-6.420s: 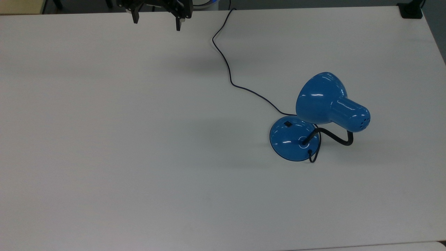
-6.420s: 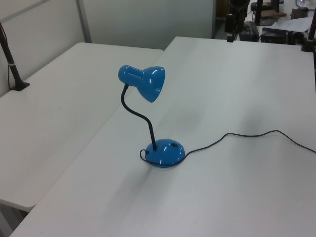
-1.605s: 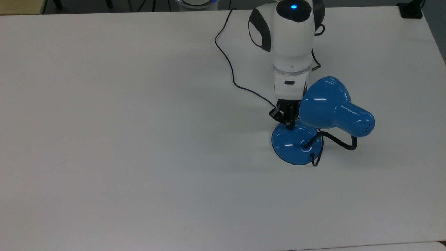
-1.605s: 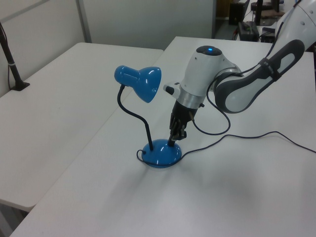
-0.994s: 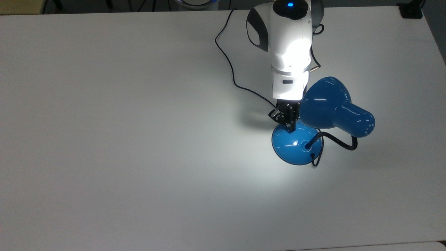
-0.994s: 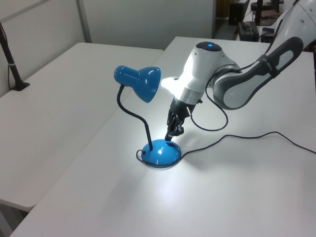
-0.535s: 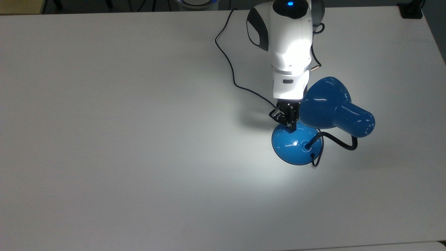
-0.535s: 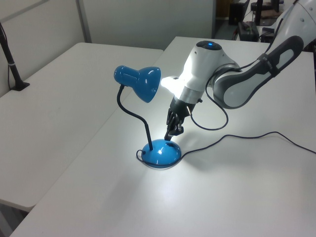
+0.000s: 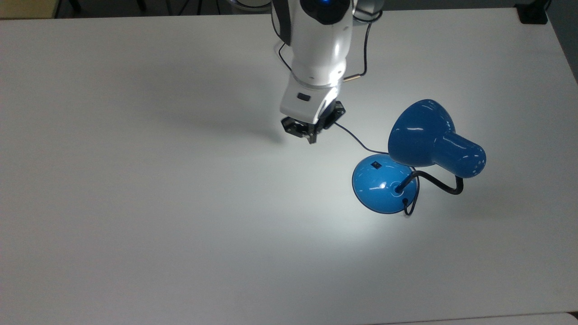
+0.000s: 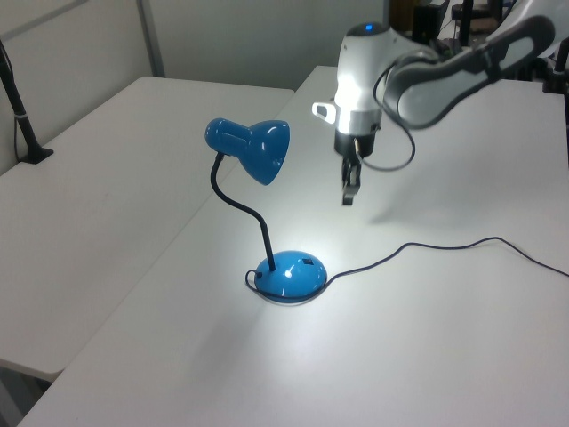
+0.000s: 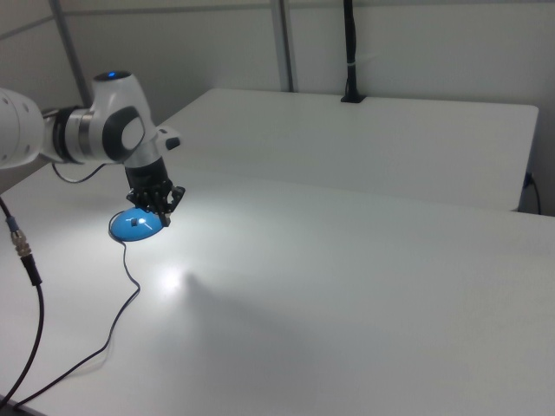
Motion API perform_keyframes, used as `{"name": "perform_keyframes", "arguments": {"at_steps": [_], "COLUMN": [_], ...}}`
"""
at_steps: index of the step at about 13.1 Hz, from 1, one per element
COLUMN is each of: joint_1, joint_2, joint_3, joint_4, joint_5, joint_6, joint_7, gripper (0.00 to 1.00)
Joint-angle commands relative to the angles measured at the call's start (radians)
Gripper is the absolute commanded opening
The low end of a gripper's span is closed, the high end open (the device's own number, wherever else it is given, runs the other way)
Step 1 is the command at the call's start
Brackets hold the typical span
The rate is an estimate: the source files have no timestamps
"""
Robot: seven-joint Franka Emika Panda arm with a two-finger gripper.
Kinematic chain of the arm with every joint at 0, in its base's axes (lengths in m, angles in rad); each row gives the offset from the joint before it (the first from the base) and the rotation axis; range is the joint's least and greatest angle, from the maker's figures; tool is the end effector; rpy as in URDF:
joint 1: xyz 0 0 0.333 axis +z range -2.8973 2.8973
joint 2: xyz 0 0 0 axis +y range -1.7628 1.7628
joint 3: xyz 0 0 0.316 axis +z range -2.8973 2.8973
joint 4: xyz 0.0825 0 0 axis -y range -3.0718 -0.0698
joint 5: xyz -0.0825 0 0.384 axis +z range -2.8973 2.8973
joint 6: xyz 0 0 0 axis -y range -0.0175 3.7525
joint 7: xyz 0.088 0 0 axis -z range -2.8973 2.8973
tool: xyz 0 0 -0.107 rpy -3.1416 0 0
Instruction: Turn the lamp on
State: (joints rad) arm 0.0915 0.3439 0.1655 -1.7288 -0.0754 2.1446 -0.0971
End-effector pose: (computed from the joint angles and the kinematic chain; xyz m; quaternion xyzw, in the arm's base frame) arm 0.6374 0.1544 0.3925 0.9812 0.1892 0.0388 0.0017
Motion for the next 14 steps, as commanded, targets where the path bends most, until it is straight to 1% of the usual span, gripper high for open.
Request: {"name": "perform_keyframes", "arguments": {"at_steps": [1,4,5,8,9,11,12,13,14], "joint_1": [-0.128,-0.214,-0.234,-0.251,-0.259,-0.262,-0.262,-0.263,-0.262], "joint_2": [-0.166,-0.271,-0.29,-0.31,-0.315,-0.325,-0.324,-0.322,-0.322], "joint_3": [0.006,0.003,0.003,0.002,-0.006,-0.009,-0.011,-0.011,-0.012], "joint_4": [-0.028,-0.025,-0.024,-0.021,-0.021,-0.003,0.002,0.017,0.018], "joint_5": [-0.004,-0.007,-0.007,-0.009,-0.009,-0.009,-0.009,-0.011,-0.033], "joint_6": [-0.213,-0.343,-0.359,-0.365,-0.368,-0.376,-0.387,-0.394,-0.394], "joint_7": [0.046,0.12,0.123,0.125,0.125,0.125,0.125,0.125,0.125], "gripper": [0.0,0.0,0.0,0.0,0.0,0.0,0.17,0.62,0.79]}}
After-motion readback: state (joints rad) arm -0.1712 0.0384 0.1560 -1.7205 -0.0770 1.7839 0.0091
